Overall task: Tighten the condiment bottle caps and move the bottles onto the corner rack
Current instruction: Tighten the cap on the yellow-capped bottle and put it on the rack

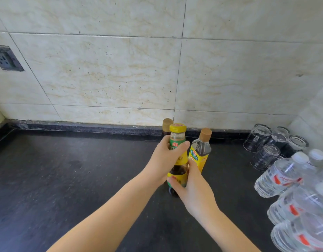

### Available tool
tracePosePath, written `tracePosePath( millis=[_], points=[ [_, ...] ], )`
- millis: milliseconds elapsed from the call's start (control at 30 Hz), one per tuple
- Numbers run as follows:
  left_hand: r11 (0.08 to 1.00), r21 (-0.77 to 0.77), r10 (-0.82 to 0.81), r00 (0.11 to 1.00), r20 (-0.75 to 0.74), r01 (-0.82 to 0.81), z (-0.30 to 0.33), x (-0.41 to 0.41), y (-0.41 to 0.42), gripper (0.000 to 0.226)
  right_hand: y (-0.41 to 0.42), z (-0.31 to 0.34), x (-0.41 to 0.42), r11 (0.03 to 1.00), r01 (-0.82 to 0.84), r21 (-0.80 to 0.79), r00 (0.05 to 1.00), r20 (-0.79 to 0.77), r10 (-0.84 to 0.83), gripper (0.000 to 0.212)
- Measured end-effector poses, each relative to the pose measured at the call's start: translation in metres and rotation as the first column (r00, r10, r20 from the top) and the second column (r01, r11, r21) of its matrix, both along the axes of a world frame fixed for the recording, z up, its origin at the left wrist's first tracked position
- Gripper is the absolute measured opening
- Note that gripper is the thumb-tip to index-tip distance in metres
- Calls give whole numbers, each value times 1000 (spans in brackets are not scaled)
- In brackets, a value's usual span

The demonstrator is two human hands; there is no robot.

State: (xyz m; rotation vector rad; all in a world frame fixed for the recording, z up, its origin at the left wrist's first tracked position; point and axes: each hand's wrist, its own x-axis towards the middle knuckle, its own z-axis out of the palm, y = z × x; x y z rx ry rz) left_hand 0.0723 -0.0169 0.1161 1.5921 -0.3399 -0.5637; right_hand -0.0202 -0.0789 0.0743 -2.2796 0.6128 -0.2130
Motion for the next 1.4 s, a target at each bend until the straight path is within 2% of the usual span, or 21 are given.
tracePosePath(
  millis=[67, 233, 333, 467, 767, 1033, 1267, 1400],
  points=[
    [999, -33, -43, 999, -16, 43, 1, -5, -3, 25, -9, 0, -6, 1000, -1, 17, 1000, 2, 1, 60],
    [986, -9, -164, 986, 18, 164, 0, -14, -6, 29, -32, -7, -22, 984, -12, 176, 999, 50, 3, 66],
    [993, 23, -114, 990, 78, 112, -5, -21, -2, 32, -48, -3, -31, 963, -39, 266, 996, 94, 15, 62],
    [984, 171, -85, 980, 180, 54, -26, -36, 15, 26, -69, 1, -40, 948, -107, 301, 989, 135, 68, 56],
    [929, 357, 6, 970, 243, -96, -81, -101, 81, 41, -56, -15, -47, 905, -235, 355, 969, 160, 189, 46],
    [875, 340, 272, 932, 240, -344, -95, -150, 179, 44, 35, -27, -39, 819, -417, 395, 909, 152, 389, 44],
    [789, 341, 463, 859, 218, -511, -97, -218, 305, 45, 182, -32, -57, 672, -622, 402, 773, 180, 608, 34],
    [705, 384, 560, 800, 214, -596, -105, -252, 378, 42, 263, -37, -72, 589, -694, 415, 698, 187, 691, 37]
  ],
)
